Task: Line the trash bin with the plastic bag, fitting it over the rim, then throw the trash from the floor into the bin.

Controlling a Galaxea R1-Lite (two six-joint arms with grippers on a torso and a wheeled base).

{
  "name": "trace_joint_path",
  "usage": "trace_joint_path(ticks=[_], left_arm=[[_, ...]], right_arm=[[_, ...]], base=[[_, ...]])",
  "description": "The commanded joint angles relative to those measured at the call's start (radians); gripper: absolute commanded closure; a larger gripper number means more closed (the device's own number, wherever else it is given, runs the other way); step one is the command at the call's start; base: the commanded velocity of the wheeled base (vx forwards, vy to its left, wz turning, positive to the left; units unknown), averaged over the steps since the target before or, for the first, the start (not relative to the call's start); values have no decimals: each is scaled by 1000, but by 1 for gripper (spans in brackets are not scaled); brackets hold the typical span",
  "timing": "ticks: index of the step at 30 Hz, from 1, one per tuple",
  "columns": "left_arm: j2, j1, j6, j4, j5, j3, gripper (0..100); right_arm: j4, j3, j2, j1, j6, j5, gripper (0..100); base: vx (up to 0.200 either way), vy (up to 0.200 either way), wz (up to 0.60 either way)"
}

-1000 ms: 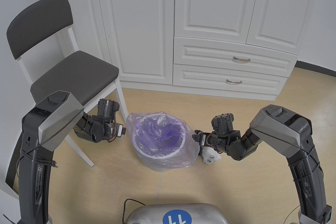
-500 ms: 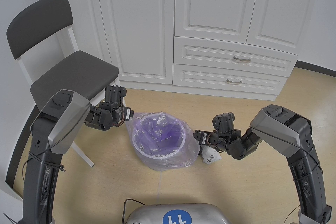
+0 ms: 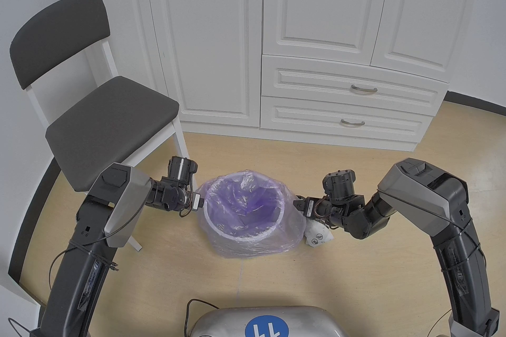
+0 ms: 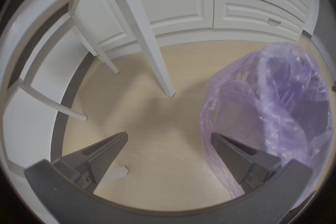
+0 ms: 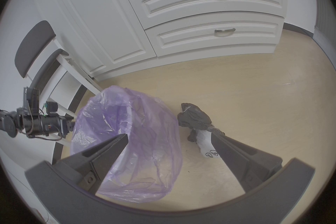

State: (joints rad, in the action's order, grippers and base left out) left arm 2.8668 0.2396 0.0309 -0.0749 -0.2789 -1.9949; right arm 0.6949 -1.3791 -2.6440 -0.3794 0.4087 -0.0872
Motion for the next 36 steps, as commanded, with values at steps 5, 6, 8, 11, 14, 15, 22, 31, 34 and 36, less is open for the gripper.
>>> trace_joint_path(ticks=[5,6,8,11,14,15,22,31,34,36], left_arm=[[101,-31,1,-55,3,-5,0],[101,-36,-2,-71,3,-5,0],[97,-36,-11,-71,3,-5,0],[68,-37,-88,-68,3,-5,0],[20,-36,-147,-52,3,-5,0],[-37,-32,-181,-45,10,47,0],[-216,-5,-192,-72,136,295,0],[-406,26,-232,-333,147,686,0],[-442,26,-230,-427,147,795,0],[-462,23,-230,-497,150,866,0]], right_arm=[[-3,-6,-14,2,-1,4,0],[-9,-6,-13,0,-2,4,0],[-14,-5,-11,-1,-2,4,0],[-26,-3,-8,-7,-4,3,0],[-51,-9,-7,-9,-11,4,0],[-109,-35,-7,-16,-19,11,0],[-482,-253,-22,-27,-151,17,0],[-842,-621,-186,-64,-223,18,0],[-815,-621,-186,-65,-277,53,0],[-811,-621,-188,-65,-307,64,0]], base=[[0,0,0],[0,0,0],[0,0,0],[0,0,0],[0,0,0],[0,0,0],[0,0,0],[0,0,0],[0,0,0],[0,0,0]])
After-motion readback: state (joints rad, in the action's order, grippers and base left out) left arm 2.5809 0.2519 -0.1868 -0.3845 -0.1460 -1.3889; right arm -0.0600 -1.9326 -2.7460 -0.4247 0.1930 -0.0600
